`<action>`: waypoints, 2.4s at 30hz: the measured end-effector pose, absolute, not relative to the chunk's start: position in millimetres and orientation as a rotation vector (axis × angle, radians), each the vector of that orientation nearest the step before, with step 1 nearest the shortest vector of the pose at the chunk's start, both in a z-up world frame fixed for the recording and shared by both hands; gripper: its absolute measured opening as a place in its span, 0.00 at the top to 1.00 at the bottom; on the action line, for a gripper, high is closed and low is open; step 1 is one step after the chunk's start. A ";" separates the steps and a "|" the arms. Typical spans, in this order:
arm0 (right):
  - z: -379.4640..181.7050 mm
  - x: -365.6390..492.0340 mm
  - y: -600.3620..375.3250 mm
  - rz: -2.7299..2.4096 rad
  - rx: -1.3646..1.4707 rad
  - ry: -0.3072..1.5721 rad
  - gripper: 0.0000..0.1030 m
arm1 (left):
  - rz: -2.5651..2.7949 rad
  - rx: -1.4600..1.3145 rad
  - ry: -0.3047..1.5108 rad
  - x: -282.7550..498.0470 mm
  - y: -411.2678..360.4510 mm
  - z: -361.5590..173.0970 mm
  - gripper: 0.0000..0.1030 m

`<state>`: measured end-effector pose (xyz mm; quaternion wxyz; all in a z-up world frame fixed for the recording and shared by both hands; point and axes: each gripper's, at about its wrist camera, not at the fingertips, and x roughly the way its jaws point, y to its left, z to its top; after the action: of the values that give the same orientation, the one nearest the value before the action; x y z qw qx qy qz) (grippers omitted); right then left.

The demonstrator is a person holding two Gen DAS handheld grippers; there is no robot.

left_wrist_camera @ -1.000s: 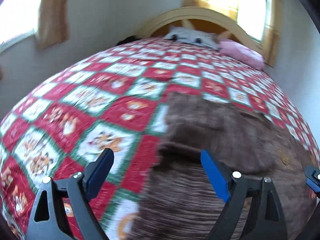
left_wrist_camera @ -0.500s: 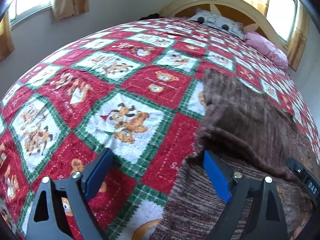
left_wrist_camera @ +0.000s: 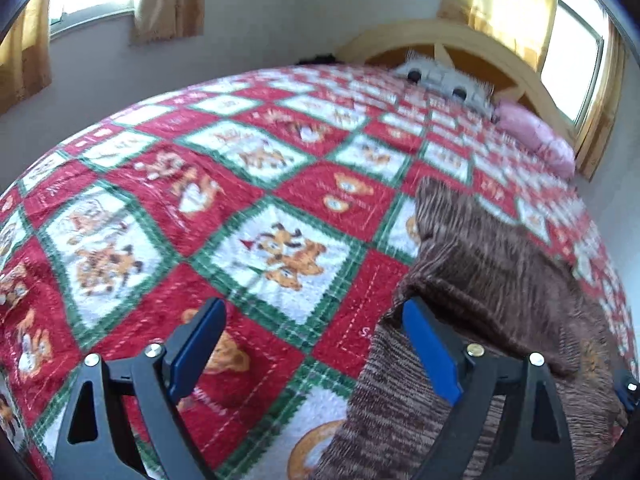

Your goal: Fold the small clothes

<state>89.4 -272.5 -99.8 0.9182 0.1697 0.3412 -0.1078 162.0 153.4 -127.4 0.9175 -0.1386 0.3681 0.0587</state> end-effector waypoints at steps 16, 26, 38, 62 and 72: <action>-117.7 -29.4 -527.7 -0.773 0.670 0.680 0.45 | 0.020 -0.126 0.895 168.4 105.2 -144.6 0.09; -107.9 -7.4 -527.4 -0.768 0.569 0.739 0.93 | 0.009 -0.093 0.901 164.4 96.4 -146.3 0.01; -20.7 118.4 -317.2 -0.364 0.117 0.681 0.93 | -0.012 -0.125 0.891 162.2 101.0 -145.9 0.00; -97.3 147.3 -259.0 -0.098 0.357 0.733 0.70 | -0.043 -0.175 0.879 162.4 106.8 -146.0 0.00; -133.2 222.1 -261.0 -0.056 0.502 0.893 0.96 | -0.045 -0.177 0.878 162.4 105.8 -146.3 0.00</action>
<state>222.1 -261.0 -133.2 0.8714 0.2399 0.4271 -0.0269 162.4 105.8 -146.3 0.9011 -0.0855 0.4246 -0.0218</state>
